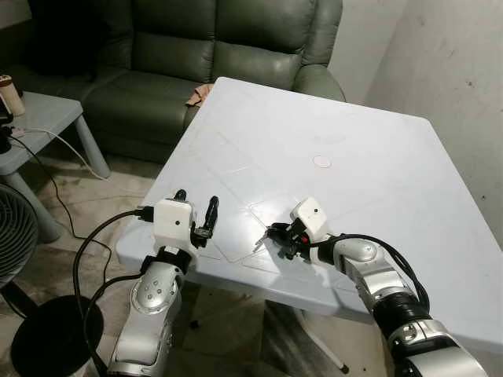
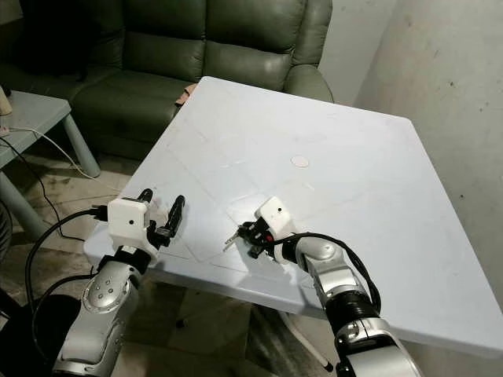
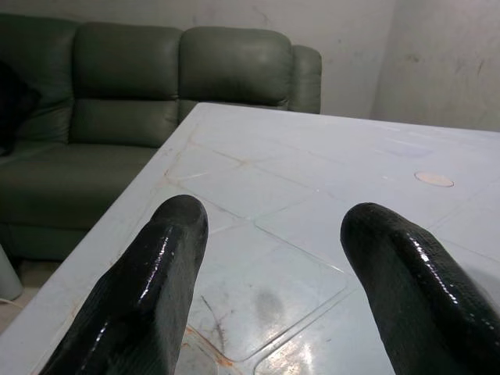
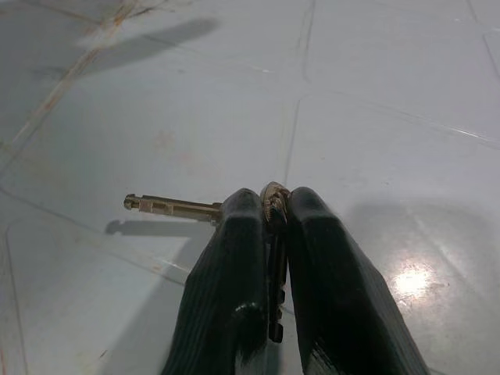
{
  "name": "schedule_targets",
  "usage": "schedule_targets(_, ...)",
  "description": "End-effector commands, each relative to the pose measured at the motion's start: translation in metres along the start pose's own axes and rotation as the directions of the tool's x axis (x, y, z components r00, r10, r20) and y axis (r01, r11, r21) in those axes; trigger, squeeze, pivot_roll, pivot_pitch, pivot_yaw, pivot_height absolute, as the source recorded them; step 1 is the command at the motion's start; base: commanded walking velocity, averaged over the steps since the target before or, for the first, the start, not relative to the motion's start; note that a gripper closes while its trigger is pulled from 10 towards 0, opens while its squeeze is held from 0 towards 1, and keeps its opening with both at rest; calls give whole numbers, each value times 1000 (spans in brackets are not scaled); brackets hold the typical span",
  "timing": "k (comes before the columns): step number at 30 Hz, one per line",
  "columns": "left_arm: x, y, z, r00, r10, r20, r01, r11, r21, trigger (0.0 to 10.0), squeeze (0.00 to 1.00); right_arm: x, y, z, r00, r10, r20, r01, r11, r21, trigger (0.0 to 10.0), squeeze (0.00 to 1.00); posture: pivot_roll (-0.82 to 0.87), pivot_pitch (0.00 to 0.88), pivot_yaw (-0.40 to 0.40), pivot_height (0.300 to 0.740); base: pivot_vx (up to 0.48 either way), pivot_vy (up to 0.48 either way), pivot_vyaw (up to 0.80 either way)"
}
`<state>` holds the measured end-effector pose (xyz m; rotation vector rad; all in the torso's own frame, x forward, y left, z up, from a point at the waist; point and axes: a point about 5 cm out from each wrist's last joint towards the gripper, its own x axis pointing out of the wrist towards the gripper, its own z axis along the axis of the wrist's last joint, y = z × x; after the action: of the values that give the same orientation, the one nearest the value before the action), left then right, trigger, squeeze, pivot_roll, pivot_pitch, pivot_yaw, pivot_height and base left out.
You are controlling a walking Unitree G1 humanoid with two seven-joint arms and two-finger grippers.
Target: Hang keys on a hook
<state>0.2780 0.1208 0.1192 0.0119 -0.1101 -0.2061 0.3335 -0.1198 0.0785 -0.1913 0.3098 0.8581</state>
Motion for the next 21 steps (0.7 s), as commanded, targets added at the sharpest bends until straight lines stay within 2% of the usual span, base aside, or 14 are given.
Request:
schedule_targets(1, 1, -2, 5, 1000, -6, 16, 6, 1000, 3, 10000, 0, -4, -6, 0, 1000, -28, 11, 28, 999, 18, 0, 0, -30, 25, -116, 740, 0, 0, 0)
schedule_targets(4, 1, -2, 5, 1000, -6, 16, 6, 1000, 3, 10000, 0, -4, -12, 10, 994, -74, 81, 70, 996, 56, 0, 0, -30, 24, -117, 740, 0, 0, 0)
schedule_targets(9, 1, -2, 5, 1000, -6, 17, 6, 1000, 3, 10000, 0, -5, -15, 16, 987, -92, 133, 82, 994, 77, 0, 0, -31, 22, -116, 740, 0, 0, 0)
schedule_targets(13, 2, -2, 5, 1000, -6, 18, 6, 1000, 3, 10000, 0, -5, -16, 17, 986, -105, 130, 96, 993, 67, 0, 0, -30, 18, -116, 740, 0, 0, 0)
schedule_targets(14, 2, -2, 5, 1000, -6, 18, 6, 1000, 3, 10000, 0, -5, -16, 15, 988, -106, 114, 100, 993, 58, 8941, 0, -29, 17, -116, 740, 0, 0, 0)
schedule_targets(20, 2, -2, 5, 1000, -7, 19, 7, 1000, 4, 10000, 0, -4, -17, 13, 990, -109, 92, 106, 993, 46, 8941, 0, -29, 17, -116, 740, 0, 0, 0)
schedule_targets(21, 2, -2, 5, 1000, -9, 21, 9, 1000, 5, 10000, 0, -4, -16, 10, 991, -107, 78, 105, 994, 36, 10000, 0, -26, 7, -113, 740, 0, 0, 0)
